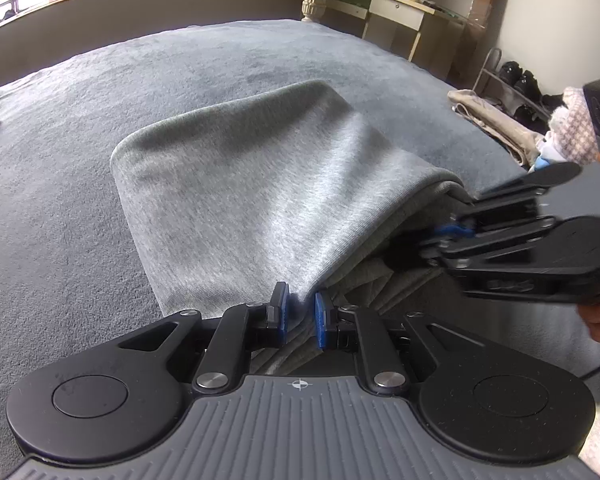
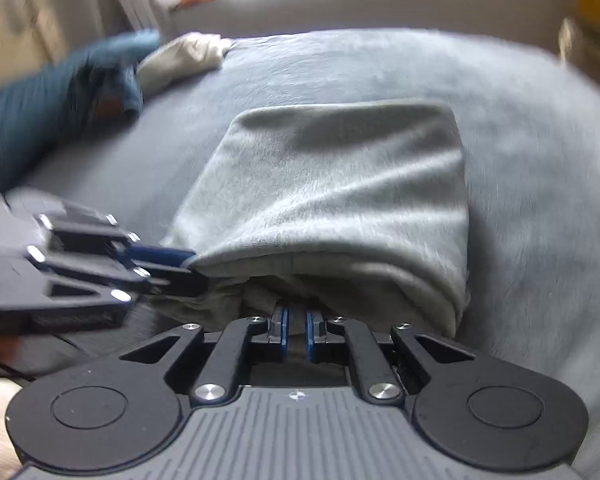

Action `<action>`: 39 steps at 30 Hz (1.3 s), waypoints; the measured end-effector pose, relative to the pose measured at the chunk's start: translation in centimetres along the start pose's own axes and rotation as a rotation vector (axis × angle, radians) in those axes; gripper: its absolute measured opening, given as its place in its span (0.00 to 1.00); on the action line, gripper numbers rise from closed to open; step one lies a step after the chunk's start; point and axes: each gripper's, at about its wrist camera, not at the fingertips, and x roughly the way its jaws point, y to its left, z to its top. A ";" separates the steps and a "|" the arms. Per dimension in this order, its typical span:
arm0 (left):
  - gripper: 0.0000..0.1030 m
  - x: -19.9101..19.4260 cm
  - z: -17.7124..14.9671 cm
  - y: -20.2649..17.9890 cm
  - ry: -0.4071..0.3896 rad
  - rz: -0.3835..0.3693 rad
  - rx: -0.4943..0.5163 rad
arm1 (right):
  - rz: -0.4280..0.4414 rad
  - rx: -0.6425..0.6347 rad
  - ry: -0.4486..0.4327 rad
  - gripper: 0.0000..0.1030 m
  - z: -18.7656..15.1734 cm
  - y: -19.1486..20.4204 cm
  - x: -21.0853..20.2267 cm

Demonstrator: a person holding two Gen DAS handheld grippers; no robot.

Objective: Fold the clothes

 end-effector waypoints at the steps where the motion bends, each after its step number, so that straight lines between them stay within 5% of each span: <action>1: 0.13 0.0 0.0 0.0 -0.002 -0.001 0.000 | -0.052 -0.037 -0.022 0.00 -0.4 0.5 -0.3; 5: 0.13 -0.1 0.1 0.4 0.000 -0.006 -0.021 | -0.162 -0.090 -0.074 0.00 -2.1 0.5 0.7; 12: 0.12 -0.6 0.2 0.9 -0.015 -0.033 -0.038 | 0.146 -0.004 -0.002 0.00 -4.0 0.2 0.3; 25: 0.10 -0.8 0.5 1.9 -0.019 -0.050 -0.095 | 0.223 -0.019 -0.064 0.00 -1.8 2.4 4.2; 31: 0.11 -0.2 0.1 1.4 0.003 -0.054 -0.063 | 0.304 0.234 -0.049 0.00 -2.7 -0.5 5.7; 34: 0.11 0.0 -0.1 1.3 0.004 -0.054 -0.052 | 0.277 0.205 -0.046 0.00 -2.7 -1.1 3.6; 39: 0.11 0.2 -0.2 0.8 -0.004 -0.035 -0.020 | 0.089 -0.078 -0.078 0.01 -3.3 -1.3 -1.4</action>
